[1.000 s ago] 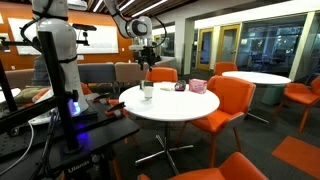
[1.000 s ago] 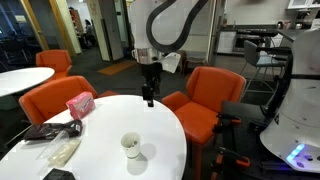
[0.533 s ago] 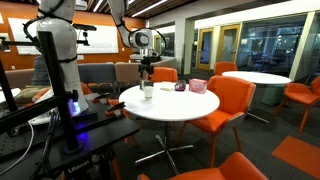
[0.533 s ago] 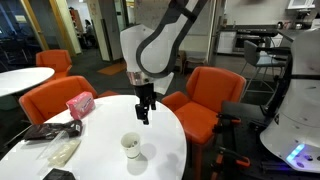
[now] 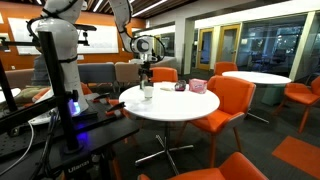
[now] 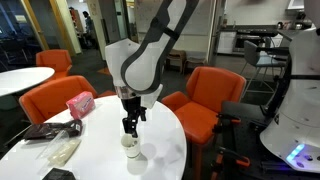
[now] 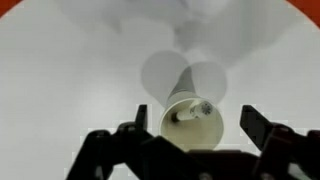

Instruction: Put the marker on the table

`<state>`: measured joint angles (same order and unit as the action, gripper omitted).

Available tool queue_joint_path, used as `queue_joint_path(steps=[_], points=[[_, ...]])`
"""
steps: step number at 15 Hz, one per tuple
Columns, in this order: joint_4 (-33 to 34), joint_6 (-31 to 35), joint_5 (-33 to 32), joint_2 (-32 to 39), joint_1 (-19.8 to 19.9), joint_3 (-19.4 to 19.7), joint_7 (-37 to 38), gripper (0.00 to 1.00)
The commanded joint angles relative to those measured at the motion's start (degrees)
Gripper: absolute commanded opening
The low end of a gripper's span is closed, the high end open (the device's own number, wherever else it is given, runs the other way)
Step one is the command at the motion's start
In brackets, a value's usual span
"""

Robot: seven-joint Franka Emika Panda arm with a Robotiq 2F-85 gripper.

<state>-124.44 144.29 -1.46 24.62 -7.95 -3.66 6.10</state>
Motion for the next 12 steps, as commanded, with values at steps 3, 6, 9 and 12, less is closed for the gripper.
queue_joint_path(steps=[3, 6, 9, 12], points=[[0.1, -0.2, 0.0, -0.1, 0.1, 0.0, 0.0, 1.00], [0.9, -1.0, 0.3, 0.6, 0.2, 0.0, 0.1, 1.00], [2.7, -1.8, 0.3, 2.6, 0.1, 0.1, 0.2, 0.74], [5.5, -2.1, 0.4, 5.4, 0.1, 0.0, 0.0, 0.51]])
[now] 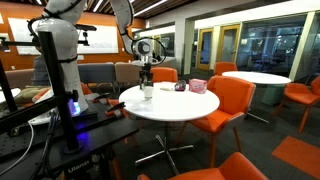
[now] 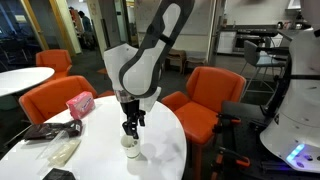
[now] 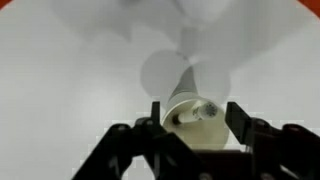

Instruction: Put the marker on the table

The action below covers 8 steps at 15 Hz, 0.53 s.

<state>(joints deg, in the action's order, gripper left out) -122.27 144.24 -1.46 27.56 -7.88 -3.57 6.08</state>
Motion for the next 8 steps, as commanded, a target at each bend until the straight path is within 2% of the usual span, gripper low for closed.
queue_joint_path(steps=[1, 3, 5, 6, 8], points=[[4.5, -2.3, 0.4, 3.5, 0.0, -0.1, 0.0, 0.42], [6.9, -2.9, 0.8, 5.6, 0.2, -0.3, -0.5, 0.27], [9.2, -3.3, 0.7, 7.7, -0.1, -0.2, 0.0, 0.33], [10.2, -3.5, 0.8, 8.5, -0.1, -0.2, 0.0, 0.32], [12.0, -4.3, 1.2, 10.0, 0.0, -0.4, -0.1, 0.37]])
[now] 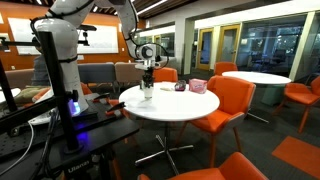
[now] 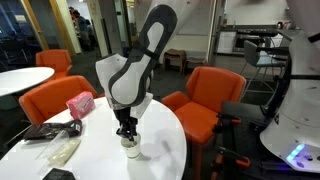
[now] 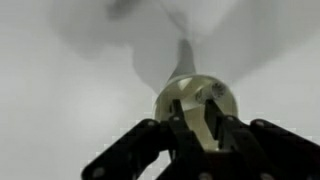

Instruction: Put the marker on the table

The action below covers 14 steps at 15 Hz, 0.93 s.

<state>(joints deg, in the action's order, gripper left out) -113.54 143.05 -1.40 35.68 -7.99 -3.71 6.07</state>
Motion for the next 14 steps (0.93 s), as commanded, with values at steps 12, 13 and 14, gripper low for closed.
queue_joint_path(steps=[12, 13, 14], points=[[5.7, -4.2, 4.3, 4.2, -1.1, 0.6, 6.2, 0.35], [5.6, -4.3, 4.2, 4.1, -1.2, 0.8, 7.2, 0.35], [5.5, -4.3, 4.2, 4.2, -1.3, 1.0, 8.0, 0.48]])
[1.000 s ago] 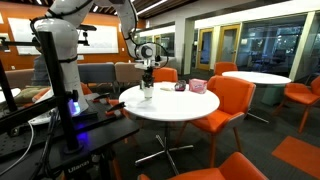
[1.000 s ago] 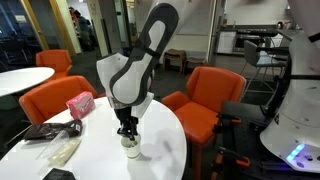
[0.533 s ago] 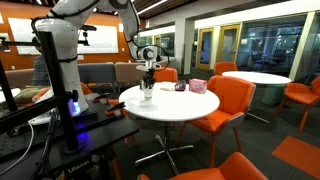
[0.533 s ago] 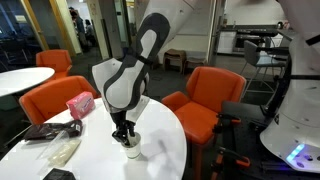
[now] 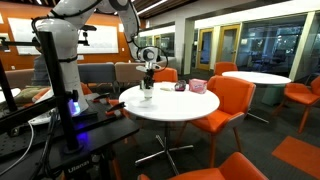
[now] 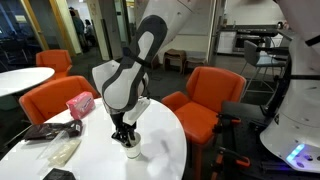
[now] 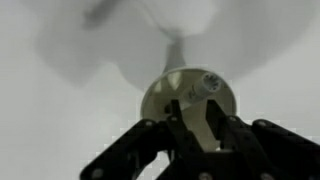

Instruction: Put the marker on the table

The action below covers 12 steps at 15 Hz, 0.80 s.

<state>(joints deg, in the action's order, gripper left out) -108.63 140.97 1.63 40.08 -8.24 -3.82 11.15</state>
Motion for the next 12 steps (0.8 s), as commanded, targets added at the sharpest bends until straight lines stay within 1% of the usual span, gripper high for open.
queue_joint_path(steps=[1, 3, 4, 5, 6, 7, 12], points=[[0.6, -2.5, 1.4, -0.2, -0.8, 0.9, 3.3, 0.50], [0.5, -2.7, 1.9, -0.1, -0.5, 0.9, 3.9, 0.58], [0.5, -2.9, 2.1, 0.0, -0.4, 0.7, 3.9, 0.51], [0.5, -2.8, 2.4, 0.2, -0.4, 0.7, 3.9, 0.51], [0.6, -2.9, 2.8, 0.5, -0.3, 0.6, 3.8, 0.48], [0.7, -2.9, 3.1, 0.8, -0.4, 0.7, 4.0, 0.52], [1.2, -2.8, 3.9, 2.3, -0.8, 1.1, 5.1, 0.49]])
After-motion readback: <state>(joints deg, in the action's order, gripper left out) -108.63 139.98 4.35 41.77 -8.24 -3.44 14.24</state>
